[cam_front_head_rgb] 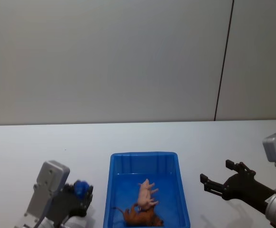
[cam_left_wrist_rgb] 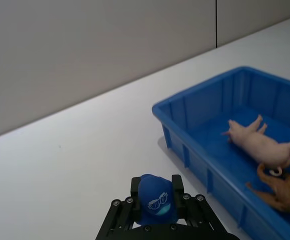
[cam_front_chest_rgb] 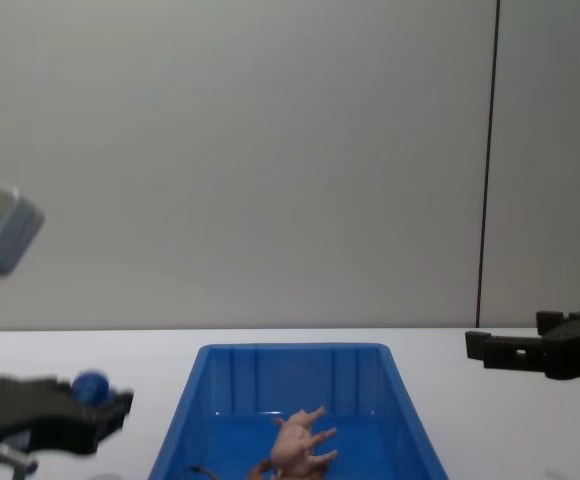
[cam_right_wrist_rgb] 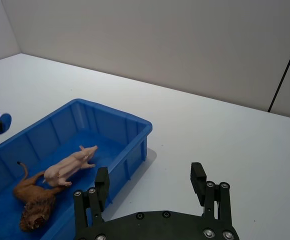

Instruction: Pick up the two dolls from the table and place them into the box.

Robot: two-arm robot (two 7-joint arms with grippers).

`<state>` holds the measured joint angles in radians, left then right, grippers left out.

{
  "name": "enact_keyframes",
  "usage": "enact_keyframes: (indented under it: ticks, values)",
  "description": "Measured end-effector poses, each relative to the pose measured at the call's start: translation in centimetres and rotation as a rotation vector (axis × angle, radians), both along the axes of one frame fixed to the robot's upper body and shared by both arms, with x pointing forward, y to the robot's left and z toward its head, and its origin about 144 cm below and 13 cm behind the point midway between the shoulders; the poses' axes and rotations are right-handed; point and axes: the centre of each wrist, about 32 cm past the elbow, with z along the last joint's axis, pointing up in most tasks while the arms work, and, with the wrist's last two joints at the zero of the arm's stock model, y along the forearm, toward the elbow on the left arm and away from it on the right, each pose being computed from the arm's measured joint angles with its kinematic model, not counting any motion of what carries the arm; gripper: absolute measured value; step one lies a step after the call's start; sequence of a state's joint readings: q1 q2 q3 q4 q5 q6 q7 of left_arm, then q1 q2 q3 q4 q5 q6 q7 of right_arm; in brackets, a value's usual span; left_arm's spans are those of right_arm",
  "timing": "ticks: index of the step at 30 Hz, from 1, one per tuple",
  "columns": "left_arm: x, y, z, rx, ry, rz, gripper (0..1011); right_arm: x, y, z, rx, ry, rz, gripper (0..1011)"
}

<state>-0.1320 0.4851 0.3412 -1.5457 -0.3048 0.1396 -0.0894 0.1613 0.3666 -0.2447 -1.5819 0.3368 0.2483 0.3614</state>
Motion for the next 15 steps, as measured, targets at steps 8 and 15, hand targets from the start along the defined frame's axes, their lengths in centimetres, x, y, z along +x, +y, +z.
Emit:
enact_keyframes:
  ticks: [8,15]
  values:
    - [0.6,-1.0,2.4,0.001,-0.094,-0.037,314,0.0,0.0,0.0,0.000,0.000,0.000,1001]
    - [1.3,-2.7,3.8,-0.023,-0.157,-0.107,327,0.0,0.0,0.0,0.000,0.000,0.000,1001]
